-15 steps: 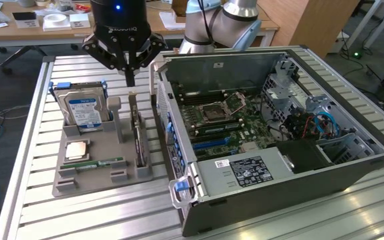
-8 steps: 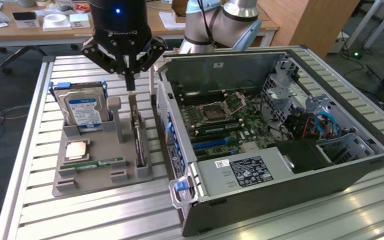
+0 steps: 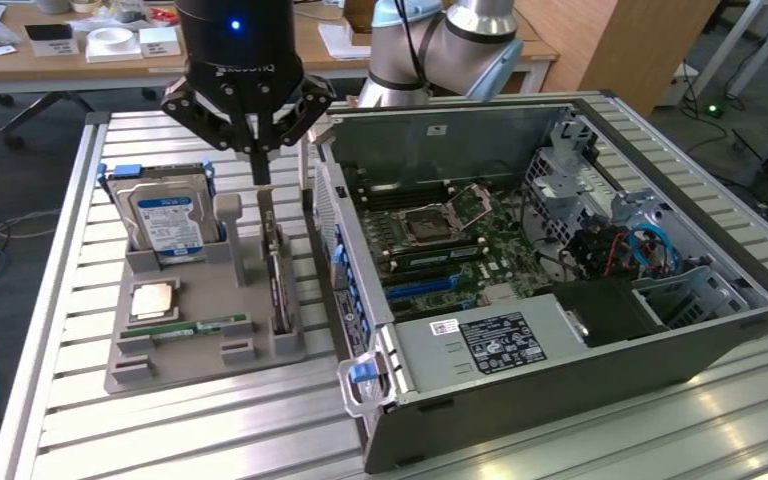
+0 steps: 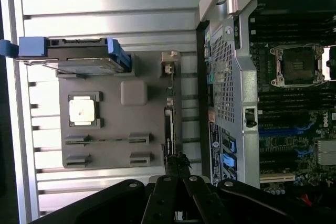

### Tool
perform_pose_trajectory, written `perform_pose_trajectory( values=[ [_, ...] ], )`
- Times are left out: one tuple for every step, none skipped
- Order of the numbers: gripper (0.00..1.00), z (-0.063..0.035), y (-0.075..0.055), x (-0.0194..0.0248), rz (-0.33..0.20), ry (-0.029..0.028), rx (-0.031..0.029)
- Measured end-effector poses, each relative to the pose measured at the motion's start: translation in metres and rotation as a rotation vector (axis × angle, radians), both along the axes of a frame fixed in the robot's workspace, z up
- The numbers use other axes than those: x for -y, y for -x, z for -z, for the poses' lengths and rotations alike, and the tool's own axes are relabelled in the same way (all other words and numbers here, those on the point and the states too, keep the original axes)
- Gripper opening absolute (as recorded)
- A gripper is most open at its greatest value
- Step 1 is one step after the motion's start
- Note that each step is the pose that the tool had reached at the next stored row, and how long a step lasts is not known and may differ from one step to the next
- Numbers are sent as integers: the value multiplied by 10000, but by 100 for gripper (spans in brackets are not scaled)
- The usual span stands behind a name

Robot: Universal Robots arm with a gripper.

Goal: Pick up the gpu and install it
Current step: 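Reach for the gpu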

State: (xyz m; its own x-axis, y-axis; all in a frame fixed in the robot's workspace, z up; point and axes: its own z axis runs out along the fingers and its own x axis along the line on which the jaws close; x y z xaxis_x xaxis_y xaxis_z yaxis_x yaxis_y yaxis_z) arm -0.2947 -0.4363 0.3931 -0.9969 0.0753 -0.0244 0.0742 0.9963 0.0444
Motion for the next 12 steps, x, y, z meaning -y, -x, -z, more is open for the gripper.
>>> perform_pose_trajectory(
  values=[
    [11,1,8,0,0,0,0],
    [11,1,15,-1,0,0,-1],
    [11,2,21,0,0,0,0],
    [11,2,22,0,-1,0,0],
    [11,2,22,0,-3,-1,-1],
    [11,2,26,0,-1,1,-1],
    [11,2,30,-1,1,0,-1],
    [11,2,31,0,-1,0,-1],
    [11,2,31,0,-1,0,-1],
    [11,3,32,-1,0,-1,0],
    [11,3,33,0,0,0,-1],
    [11,3,33,0,-1,1,-3]
  ],
)
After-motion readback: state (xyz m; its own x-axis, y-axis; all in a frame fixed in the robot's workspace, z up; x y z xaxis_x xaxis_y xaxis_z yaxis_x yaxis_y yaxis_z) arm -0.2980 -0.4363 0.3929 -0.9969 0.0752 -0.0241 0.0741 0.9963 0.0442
